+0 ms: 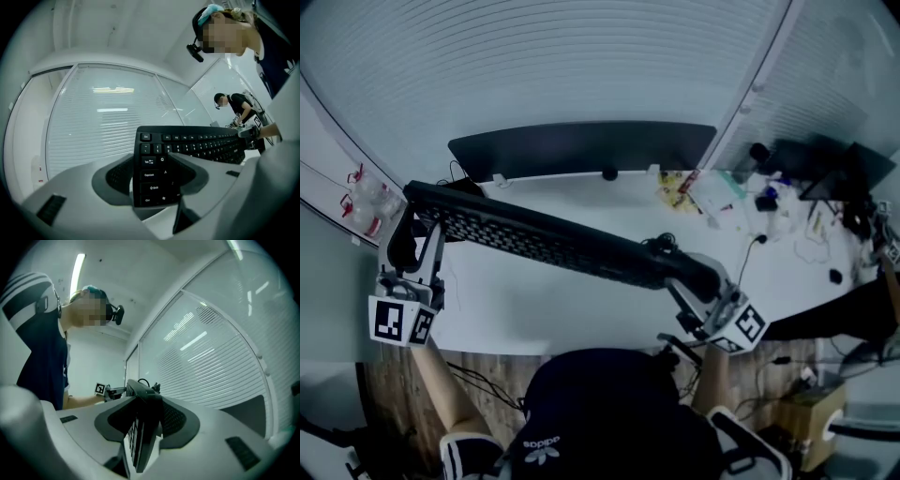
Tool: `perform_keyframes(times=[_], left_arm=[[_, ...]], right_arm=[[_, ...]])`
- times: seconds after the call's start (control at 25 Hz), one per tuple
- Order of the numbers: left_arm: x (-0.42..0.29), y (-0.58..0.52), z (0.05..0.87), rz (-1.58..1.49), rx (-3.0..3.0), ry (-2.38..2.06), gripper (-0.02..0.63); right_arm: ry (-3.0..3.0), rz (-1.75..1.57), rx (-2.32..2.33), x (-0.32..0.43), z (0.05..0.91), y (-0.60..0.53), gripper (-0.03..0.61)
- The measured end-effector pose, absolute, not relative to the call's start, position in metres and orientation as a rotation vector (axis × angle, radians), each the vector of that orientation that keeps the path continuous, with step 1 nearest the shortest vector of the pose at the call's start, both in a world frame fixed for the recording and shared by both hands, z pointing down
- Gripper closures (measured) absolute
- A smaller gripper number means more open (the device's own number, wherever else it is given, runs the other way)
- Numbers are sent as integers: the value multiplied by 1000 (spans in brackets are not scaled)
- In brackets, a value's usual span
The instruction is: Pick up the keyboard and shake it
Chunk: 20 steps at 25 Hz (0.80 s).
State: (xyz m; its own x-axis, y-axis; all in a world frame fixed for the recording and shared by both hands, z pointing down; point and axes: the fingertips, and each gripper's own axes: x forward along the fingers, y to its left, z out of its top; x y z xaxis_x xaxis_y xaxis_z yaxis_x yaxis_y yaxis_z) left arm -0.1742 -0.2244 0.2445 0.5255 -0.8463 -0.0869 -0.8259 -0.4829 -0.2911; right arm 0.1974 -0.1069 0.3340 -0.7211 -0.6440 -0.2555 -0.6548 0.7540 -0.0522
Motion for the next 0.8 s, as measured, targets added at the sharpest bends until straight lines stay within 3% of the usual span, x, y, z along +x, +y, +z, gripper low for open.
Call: perform_keyframes(times=[0.8], left_arm=[[-180, -229, 232, 10, -2466, 1409, 393]], right_arm=[[2735, 70, -1027, 199, 329, -123, 440]])
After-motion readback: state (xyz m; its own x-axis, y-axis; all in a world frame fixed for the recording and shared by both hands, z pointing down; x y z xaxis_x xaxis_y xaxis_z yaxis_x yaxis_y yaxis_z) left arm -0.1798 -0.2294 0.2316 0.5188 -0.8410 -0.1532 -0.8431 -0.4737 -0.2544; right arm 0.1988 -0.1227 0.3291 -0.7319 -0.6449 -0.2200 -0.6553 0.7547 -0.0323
